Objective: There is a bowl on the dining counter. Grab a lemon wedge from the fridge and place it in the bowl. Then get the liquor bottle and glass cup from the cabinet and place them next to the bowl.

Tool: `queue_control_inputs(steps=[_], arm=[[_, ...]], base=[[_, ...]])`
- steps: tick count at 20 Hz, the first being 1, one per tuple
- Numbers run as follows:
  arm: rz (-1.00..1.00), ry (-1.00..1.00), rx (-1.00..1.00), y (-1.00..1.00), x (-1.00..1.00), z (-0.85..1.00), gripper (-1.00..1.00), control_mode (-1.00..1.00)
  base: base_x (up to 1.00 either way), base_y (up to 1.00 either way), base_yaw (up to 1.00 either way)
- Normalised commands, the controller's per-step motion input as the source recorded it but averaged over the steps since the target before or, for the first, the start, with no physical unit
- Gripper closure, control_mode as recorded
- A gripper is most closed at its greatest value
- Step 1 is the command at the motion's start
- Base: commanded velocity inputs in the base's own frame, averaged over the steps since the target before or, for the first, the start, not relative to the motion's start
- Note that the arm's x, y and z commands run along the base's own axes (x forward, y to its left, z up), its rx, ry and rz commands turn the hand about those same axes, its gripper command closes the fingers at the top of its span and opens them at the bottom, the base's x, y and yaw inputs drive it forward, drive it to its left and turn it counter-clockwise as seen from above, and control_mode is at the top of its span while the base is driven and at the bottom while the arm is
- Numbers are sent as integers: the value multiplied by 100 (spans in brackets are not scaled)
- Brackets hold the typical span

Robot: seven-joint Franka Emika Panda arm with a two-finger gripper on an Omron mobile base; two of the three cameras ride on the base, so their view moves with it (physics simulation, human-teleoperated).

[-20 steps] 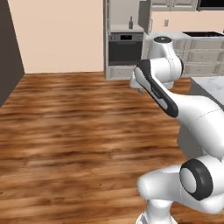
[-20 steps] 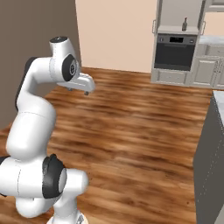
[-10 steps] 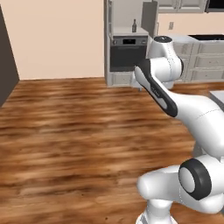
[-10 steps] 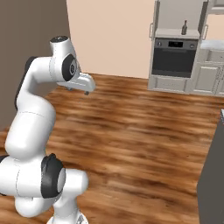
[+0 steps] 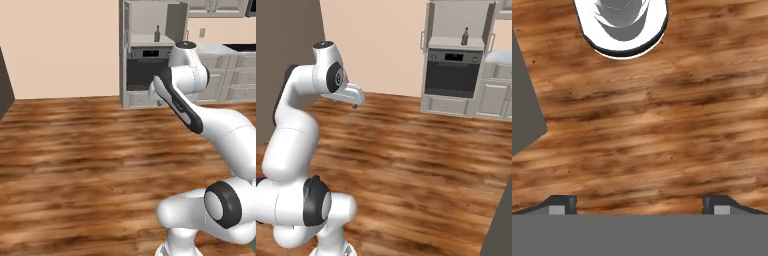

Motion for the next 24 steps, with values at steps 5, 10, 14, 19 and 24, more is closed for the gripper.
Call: queue_control_inputs(steps=[5,10,14,19,24], arm=[[0,0,0,0,0,0,-100,100],[0,0,0,0,0,0,-100,100],[0,0,0,0,0,0,-100,100],[0,0,0,0,0,0,-100,100],[0,0,0,0,0,0,-100,100]], base=[[100,-62,-1],[100,-53,-10],[100,-48,-15],[100,-43,-14],[100,-45,-11]])
